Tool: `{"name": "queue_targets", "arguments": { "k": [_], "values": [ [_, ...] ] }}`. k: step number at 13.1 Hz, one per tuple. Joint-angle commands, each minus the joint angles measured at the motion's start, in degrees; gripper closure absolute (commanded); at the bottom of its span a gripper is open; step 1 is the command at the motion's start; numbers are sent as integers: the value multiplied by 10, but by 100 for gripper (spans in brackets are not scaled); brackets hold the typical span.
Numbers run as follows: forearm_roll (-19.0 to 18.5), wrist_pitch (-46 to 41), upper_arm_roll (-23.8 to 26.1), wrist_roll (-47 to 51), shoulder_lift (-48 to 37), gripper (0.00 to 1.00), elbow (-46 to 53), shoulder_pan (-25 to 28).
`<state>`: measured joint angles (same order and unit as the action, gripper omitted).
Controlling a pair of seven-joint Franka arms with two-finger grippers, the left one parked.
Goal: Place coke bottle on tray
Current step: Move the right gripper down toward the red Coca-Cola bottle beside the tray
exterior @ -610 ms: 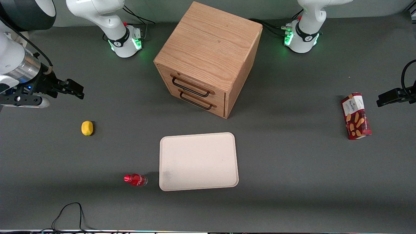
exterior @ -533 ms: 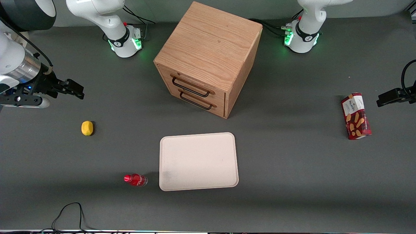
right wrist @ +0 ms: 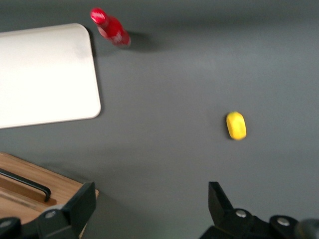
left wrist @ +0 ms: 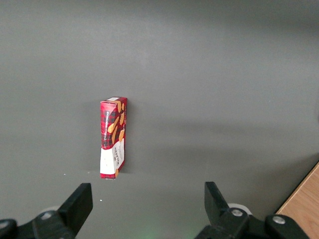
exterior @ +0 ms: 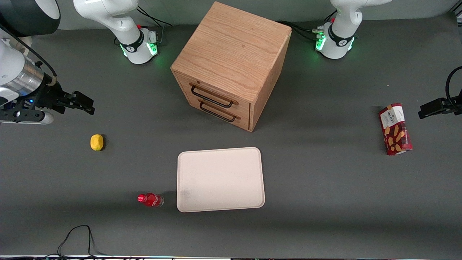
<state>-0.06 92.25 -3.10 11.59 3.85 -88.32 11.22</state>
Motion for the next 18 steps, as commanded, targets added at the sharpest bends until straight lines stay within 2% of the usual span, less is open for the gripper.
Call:
{"name": "queue_targets", "arguments": {
  "k": [1, 6, 8, 12, 18],
  "values": [
    [7, -17, 22, 11, 116, 0, 137, 1],
    [3, -23, 44, 12, 307, 0, 329, -1],
    [2, -15, 44, 12, 371, 0, 372, -1],
    [0, 63, 42, 12, 442, 0, 379, -3],
    [-4, 157, 43, 19, 495, 0, 374, 1]
  ]
}}
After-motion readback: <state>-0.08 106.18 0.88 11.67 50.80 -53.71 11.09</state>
